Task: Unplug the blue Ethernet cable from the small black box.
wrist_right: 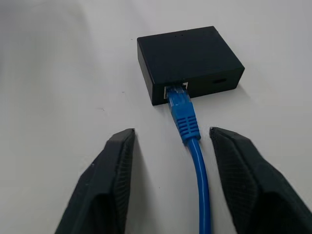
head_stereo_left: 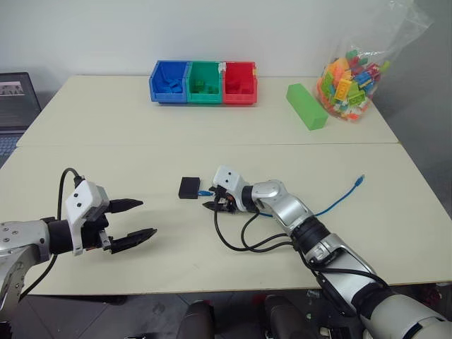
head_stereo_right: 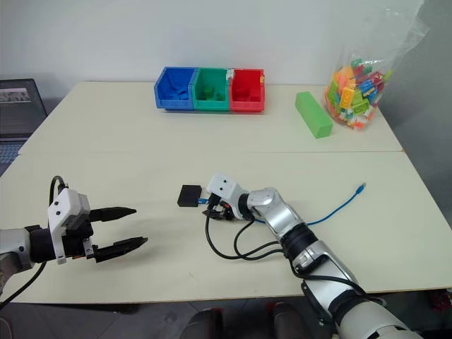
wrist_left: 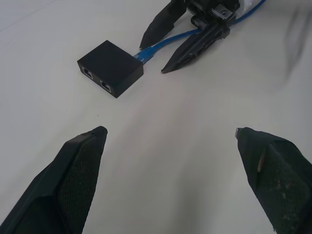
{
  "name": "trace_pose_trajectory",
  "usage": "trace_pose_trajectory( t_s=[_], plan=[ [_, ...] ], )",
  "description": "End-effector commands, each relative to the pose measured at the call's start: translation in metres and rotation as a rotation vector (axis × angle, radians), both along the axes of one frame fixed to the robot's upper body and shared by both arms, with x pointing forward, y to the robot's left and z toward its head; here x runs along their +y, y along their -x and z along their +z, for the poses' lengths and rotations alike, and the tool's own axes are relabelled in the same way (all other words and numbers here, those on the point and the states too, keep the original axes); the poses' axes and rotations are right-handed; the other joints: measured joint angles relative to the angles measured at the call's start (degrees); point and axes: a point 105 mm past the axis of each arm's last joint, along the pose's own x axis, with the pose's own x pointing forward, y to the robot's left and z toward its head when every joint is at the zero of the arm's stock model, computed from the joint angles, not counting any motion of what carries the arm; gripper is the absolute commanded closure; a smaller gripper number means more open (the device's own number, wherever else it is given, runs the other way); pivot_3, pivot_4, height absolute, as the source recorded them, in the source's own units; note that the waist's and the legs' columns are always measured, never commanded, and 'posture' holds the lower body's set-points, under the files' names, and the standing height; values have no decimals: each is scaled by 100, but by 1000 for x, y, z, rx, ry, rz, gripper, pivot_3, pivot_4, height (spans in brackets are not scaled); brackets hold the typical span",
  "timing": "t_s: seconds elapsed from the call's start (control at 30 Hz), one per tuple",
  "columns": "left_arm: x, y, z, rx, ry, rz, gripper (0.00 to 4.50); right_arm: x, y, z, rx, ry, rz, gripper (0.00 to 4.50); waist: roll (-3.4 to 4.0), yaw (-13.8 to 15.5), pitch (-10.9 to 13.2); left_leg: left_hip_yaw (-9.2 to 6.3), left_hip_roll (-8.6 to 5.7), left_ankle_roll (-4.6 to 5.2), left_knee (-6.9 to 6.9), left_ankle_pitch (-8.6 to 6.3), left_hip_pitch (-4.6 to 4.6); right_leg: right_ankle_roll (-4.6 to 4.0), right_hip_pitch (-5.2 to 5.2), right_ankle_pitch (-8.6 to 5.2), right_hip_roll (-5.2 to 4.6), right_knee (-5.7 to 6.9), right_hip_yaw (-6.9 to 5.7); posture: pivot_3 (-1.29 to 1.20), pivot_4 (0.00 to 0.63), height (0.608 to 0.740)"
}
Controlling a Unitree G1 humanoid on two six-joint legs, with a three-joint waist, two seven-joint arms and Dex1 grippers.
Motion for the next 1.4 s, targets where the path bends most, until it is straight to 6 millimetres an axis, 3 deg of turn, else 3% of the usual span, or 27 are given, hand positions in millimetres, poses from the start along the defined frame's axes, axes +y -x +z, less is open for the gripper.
trace_pose_trajectory(
  t_s=[0.03,0.23,0.47,0.6,0.83,1.07,1.33,1.4],
  plan=[
    [2,1,8,-19,3,11,0,3,-5,12,-39,-21,1,2927,0,0,0,0,0,0,0,0,-1,0,0,0,0,0,0,0,150,740],
    [5,1,8,4,66,49,0,-1,-7,19,-95,-21,0,4430,0,3,0,0,-3,0,0,0,-1,0,1,0,0,0,0,0,150,740],
    [5,-12,20,39,301,134,0,-30,-2,46,-390,5,70,4446,-1,33,-1,-6,-5,0,2,0,-5,1,2,0,-2,-3,-5,0,150,740],
    [-11,-20,24,104,449,105,0,-46,7,61,-650,58,161,4447,-3,23,-1,-6,-9,0,3,0,-5,3,3,0,-5,-4,-5,0,150,740],
    [-47,-35,25,226,590,17,0,-50,34,76,-993,99,381,4460,-4,-3,-1,-7,-7,-1,3,0,-3,2,5,1,-2,2,-3,0,150,740],
    [-69,-48,23,244,587,-55,0,-47,43,86,-1046,85,411,4462,-4,15,-2,-9,-9,-2,9,1,-2,1,7,1,-3,8,-2,0,150,740],
    [-75,-52,24,252,609,-102,0,-47,45,90,-1018,59,374,4463,-4,16,-2,-11,-10,-2,10,1,-2,1,7,1,-3,11,-2,0,150,740],
    [-78,-51,24,249,617,-119,352,-46,45,92,-998,41,358,4463,-4,23,-2,-12,-10,-2,10,1,-2,1,7,1,-3,11,-3,0,150,740]
  ],
)
